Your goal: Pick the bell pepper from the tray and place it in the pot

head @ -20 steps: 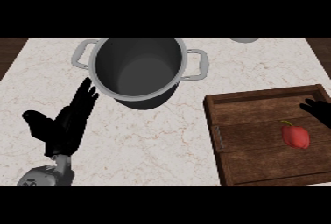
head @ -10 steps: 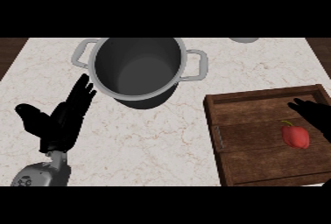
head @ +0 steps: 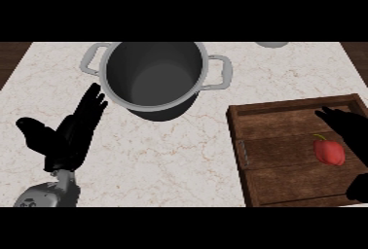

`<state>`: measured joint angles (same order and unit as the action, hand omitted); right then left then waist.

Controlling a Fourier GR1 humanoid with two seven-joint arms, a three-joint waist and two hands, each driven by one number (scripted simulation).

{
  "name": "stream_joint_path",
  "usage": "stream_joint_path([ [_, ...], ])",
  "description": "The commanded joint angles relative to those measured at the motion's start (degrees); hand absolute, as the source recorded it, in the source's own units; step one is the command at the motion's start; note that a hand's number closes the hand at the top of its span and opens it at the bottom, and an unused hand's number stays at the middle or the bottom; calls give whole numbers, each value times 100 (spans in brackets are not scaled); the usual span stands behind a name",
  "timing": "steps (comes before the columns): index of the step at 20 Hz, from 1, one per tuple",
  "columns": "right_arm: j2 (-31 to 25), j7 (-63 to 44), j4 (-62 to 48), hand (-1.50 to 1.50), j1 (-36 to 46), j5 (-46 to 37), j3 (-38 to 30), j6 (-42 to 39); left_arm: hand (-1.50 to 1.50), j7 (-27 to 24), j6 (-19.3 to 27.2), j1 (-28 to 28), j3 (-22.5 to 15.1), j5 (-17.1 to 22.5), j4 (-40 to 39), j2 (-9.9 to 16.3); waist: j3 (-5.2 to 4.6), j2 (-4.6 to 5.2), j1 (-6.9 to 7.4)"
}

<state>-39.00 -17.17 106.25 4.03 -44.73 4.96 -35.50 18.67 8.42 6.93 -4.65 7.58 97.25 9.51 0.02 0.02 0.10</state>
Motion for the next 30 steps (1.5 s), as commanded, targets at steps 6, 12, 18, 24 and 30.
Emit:
stream_joint_path([
  [6, 472, 71, -794, -150, 327, -1070, 443, 81, 0, -113, -155, -314, 9, -169, 143, -125, -2, -3, 10],
  [12, 440, 405, -1407, -150, 503, -1410, 275, -30, 0, -194, -258, -413, 110, -152, 180, -210, -2, -1, 10],
  [18, 755, 484, -1563, -150, 463, -1738, 226, 22, 0, -236, -524, -452, 308, -53, 191, -165, -2, -4, 5],
  [24, 771, 1358, -1419, 150, 381, -1607, 291, 485, 0, -258, -423, 261, 496, -128, -443, -226, -3, -1, -26],
  [30, 757, 1689, -1493, 150, 422, -1781, 69, 548, 0, 601, -15, 114, -30, -626, 528, -473, -1, -9, -11],
])
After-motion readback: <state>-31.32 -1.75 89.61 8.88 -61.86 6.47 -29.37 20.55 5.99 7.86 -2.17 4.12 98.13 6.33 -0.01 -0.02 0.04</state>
